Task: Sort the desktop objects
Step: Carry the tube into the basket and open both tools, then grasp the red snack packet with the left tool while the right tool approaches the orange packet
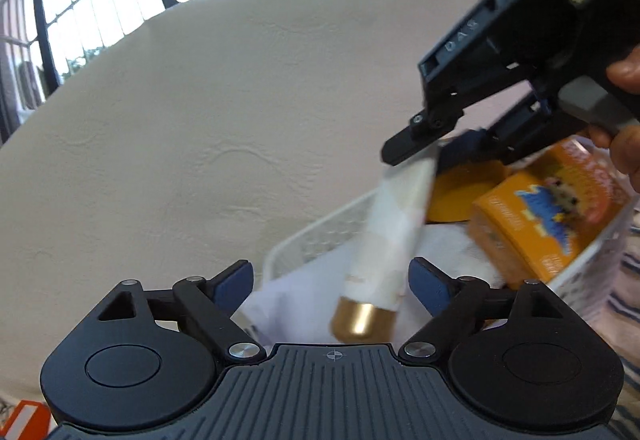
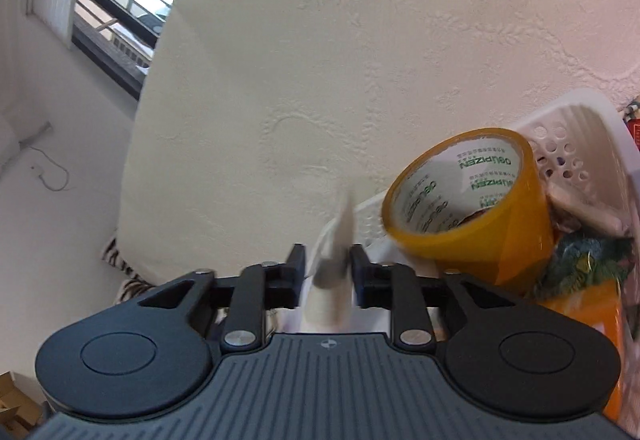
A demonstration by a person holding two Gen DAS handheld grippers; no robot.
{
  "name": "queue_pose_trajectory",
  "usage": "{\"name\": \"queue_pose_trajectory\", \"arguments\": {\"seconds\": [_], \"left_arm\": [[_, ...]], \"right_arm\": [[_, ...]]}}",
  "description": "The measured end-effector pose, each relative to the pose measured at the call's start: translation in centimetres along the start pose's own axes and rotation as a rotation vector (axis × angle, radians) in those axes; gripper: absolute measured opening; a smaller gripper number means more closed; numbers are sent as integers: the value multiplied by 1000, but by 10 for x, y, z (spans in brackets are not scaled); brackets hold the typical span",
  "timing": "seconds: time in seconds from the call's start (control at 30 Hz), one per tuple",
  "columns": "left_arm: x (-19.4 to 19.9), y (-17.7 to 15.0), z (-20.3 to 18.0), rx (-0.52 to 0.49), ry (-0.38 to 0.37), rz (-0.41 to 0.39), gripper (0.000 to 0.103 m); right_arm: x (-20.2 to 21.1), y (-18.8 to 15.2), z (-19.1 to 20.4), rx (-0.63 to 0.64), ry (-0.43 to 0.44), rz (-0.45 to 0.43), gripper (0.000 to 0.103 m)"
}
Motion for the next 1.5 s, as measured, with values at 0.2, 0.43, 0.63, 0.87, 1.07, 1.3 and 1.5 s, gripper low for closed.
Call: {"name": "queue_pose_trajectory", "arguments": {"seconds": [0.2, 0.43, 0.63, 0.87, 1.07, 1.3, 1.5], "left_arm": [[19, -2, 12, 95, 16, -52, 101], [27, -1, 4, 144, 16, -51, 102], [64, 5, 14, 208, -37, -147, 102], [96, 26, -57, 184, -203, -255, 102], [105, 34, -149, 127, -378, -257, 102], [65, 47, -224, 104, -423, -168, 101], [20, 61, -242, 191, -346, -82, 101]], "right_arm": [[15, 2, 6, 54, -11, -29, 54], [56, 18, 35, 229, -90, -166, 79], [141, 30, 9, 179, -60, -182, 79], [240, 12, -67, 167, -245, -159, 79], [273, -32, -141, 61, -399, -44, 77], [272, -45, -206, -93, -426, 23, 73], [258, -39, -229, -100, -408, 50, 73]]}}
Point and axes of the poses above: each gripper's, at about its wrist camera, not at the fingertips, and x roughly against the way its jaws point, z to its left, y to its top, the point moved 2 cm from there along -x, roughly the way its jaws point, and after that the axes turned 1 degree about -x, right-handed, at the moved point
